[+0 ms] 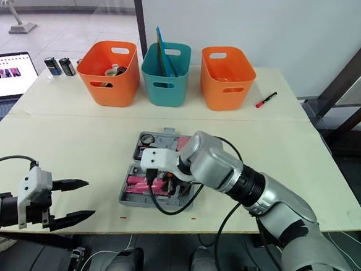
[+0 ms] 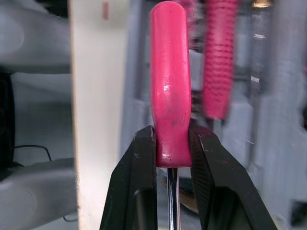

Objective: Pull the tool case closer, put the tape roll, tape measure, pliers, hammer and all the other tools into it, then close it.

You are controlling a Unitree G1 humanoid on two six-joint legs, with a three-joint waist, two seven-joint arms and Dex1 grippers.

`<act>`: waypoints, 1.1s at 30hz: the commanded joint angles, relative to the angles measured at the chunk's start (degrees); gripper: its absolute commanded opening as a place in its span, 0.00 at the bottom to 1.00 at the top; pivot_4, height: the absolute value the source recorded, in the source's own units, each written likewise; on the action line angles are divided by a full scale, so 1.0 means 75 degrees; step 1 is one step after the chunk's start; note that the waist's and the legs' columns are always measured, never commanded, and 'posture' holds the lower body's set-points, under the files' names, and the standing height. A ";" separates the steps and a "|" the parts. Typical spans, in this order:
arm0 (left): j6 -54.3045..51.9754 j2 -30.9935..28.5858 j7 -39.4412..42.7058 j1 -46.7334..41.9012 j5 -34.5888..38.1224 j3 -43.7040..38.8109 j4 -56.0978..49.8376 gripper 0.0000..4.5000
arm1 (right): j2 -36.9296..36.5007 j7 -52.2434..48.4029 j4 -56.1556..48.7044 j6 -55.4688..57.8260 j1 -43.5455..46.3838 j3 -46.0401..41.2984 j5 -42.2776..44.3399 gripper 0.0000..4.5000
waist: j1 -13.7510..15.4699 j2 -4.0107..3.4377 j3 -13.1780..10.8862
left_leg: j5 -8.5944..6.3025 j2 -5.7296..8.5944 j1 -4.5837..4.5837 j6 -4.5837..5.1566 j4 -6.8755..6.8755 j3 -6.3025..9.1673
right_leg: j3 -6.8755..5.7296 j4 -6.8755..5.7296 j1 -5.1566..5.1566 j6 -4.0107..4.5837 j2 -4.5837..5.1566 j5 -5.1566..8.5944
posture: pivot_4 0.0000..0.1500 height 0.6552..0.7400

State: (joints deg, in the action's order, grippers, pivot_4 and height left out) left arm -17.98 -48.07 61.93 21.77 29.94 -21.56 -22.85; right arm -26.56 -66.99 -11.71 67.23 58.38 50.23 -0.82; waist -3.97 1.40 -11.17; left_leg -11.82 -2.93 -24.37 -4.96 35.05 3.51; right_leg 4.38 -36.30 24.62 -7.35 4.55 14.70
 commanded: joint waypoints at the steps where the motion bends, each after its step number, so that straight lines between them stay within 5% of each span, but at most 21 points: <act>1: 0.0105 -0.0014 0.0041 0.0114 0.0074 -0.0302 -0.0295 1.00 | 0.0436 0.0441 0.0012 0.0267 -0.0017 -0.0009 0.0149 0.09 | -0.0003 0.0000 0.0000 | 0.0000 0.0000 0.0000 0.0000 0.0003 0.0000 | 0.0001 0.0000 -0.0001 0.0002 0.0000 -0.0001 | 1.00 0.93; 29: -0.0019 -0.0099 0.0073 0.0323 0.0042 -0.0518 -0.0516 1.00 | 0.1891 0.1829 0.1406 0.0124 -0.0232 0.0350 0.0439 0.09 | -0.0032 0.0007 0.0005 | 0.0001 -0.0006 0.0016 0.0001 0.0011 0.0007 | 0.0001 -0.0039 0.0001 0.0004 -0.0014 -0.0003 | 1.00 0.93; 33: -0.0003 -0.0093 0.0075 0.0334 0.0032 -0.0494 -0.0530 1.00 | 0.1794 0.1845 0.1304 0.0140 -0.0199 0.0304 0.0471 0.51 | -0.0028 0.0006 0.0005 | 0.0002 -0.0006 0.0018 0.0001 0.0011 0.0008 | 0.0000 -0.0044 0.0001 0.0004 -0.0014 -0.0003 | 1.00 0.93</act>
State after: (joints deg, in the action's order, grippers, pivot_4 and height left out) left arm -18.30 -48.29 62.29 24.12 29.97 -23.72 -25.45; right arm -13.47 -52.58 -0.50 68.35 56.63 52.89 1.37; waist -4.18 1.45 -11.14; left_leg -11.81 -2.97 -24.23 -4.96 35.13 3.56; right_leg 4.38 -36.64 24.63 -7.31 4.45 14.68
